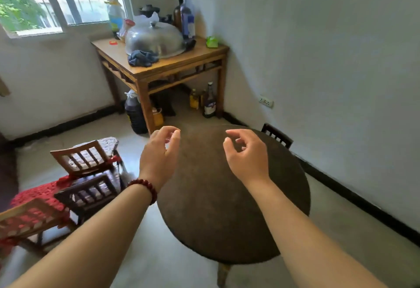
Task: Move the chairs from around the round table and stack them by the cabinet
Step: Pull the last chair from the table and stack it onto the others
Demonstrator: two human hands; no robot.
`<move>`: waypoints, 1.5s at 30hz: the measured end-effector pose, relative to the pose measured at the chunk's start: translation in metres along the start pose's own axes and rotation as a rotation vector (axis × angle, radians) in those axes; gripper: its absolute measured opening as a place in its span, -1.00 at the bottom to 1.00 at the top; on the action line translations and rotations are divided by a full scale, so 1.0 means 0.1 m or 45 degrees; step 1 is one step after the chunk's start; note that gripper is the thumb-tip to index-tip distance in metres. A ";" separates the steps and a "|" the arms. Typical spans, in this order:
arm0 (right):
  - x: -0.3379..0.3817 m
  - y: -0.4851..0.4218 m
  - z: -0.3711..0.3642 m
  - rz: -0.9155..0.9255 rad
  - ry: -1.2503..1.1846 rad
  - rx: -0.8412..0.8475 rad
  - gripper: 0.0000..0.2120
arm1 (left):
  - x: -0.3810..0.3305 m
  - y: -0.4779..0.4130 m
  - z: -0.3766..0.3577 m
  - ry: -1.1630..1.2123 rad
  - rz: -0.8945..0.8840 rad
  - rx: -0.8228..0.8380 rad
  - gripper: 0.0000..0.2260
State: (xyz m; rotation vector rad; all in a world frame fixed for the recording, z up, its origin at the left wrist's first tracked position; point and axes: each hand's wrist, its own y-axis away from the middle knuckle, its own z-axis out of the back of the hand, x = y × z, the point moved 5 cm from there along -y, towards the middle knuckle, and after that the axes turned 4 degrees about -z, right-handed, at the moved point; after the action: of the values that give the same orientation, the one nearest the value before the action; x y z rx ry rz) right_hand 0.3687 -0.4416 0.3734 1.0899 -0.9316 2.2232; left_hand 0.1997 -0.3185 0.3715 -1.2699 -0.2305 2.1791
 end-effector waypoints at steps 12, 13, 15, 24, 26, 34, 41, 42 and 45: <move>-1.53 -0.36 2.81 -0.091 0.068 -0.269 -0.84 | -2.20 0.22 -2.80 0.238 -0.178 0.132 -0.43; -1.62 -0.40 2.97 -0.098 0.065 -0.281 -0.84 | -2.32 0.21 -2.95 0.242 -0.183 0.144 -0.44; -1.78 -0.45 3.18 -0.134 0.062 -0.293 -0.83 | -2.45 0.19 -3.16 0.243 -0.190 0.161 -0.47; -2.55 -1.04 3.70 -0.225 0.068 -0.381 -0.82 | -2.74 -0.21 -4.21 0.279 -0.192 0.310 -0.50; -2.71 -1.24 3.75 -0.226 0.077 -0.385 -0.82 | -2.76 -0.35 -4.44 0.289 -0.198 0.330 -0.50; -3.27 -2.25 3.90 -0.227 0.128 -0.399 -0.79 | -2.91 -1.19 -5.26 0.357 -0.193 0.369 -0.50; -3.81 -2.97 4.04 -0.263 0.105 -0.415 -0.79 | -2.98 -1.74 -5.97 0.311 -0.209 0.366 -0.45; -3.91 -3.08 4.07 -0.267 0.094 -0.413 -0.78 | -2.99 -1.80 -6.08 0.299 -0.211 0.365 -0.44; -4.18 -3.47 4.12 -0.250 0.083 -0.358 -0.79 | -2.99 -1.99 -6.44 0.274 -0.186 0.330 -0.42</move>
State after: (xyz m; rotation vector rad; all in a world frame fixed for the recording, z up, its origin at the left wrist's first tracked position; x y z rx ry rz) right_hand 1.0355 -0.5804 0.3409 0.9307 -1.0259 1.8911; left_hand 0.9292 -0.4230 0.3366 -1.2836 0.0446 1.8636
